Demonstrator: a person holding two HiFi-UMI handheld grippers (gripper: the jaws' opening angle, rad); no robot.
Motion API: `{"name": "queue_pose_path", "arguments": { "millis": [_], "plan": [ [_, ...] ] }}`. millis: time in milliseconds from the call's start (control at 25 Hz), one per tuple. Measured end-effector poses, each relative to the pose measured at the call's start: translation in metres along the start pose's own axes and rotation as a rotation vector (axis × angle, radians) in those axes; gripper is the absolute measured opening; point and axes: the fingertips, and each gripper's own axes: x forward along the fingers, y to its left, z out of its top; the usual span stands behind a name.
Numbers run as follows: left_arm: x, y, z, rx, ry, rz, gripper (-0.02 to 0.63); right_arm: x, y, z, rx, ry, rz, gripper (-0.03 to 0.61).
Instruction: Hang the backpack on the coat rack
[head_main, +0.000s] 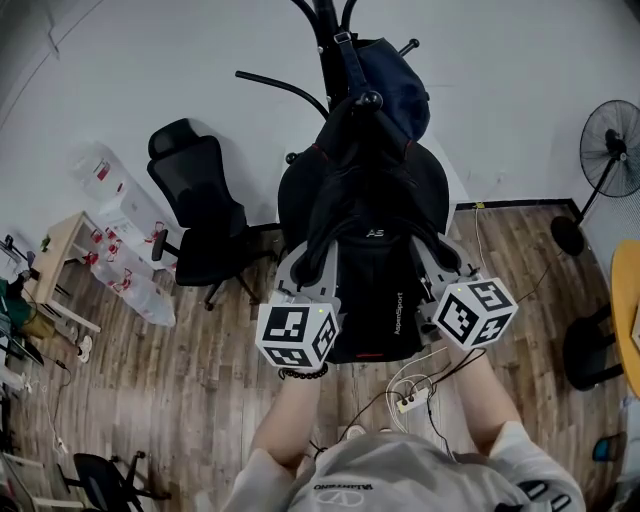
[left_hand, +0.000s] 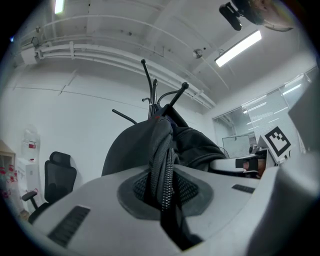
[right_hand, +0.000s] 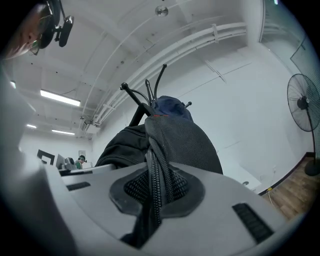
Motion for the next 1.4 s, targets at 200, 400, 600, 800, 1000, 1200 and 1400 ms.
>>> {"name": "queue_pose_path", "arguments": {
  "millis": [200, 400, 600, 800, 1000, 1200, 1400],
  "plan": [
    [0.001, -0.004, -0.01, 0.049, -0.01, 0.012, 0.04, -0.001, -0.002, -0.009, -0.045, -0.005, 0.0, 0.034],
    [-0.003, -0.004, -0.015, 0.094, -0.024, 0.014, 0.065, -0.002, 0.003, -0.015, -0.085, -0.013, 0.037, 0.034],
    [-0.017, -0.02, -0.015, 0.147, -0.027, 0.039, 0.114, -0.021, 0.002, -0.015, -0.118, -0.03, 0.086, 0.063],
    [-0.041, -0.036, -0.009, 0.198, -0.065, 0.053, 0.135, -0.058, -0.007, -0.007, -0.163, -0.098, 0.083, 0.107],
    [-0.09, -0.037, 0.006, 0.243, -0.121, 0.094, 0.11, -0.101, -0.018, -0.01, -0.141, -0.144, 0.041, 0.107],
    [-0.135, -0.035, -0.003, 0.198, -0.113, 0.132, 0.013, -0.144, -0.029, -0.036, -0.121, -0.118, -0.007, 0.068],
    [-0.179, -0.037, -0.035, 0.141, -0.049, 0.124, 0.009, -0.182, -0.027, -0.06, -0.051, -0.103, -0.053, 0.036]
  ]
}}
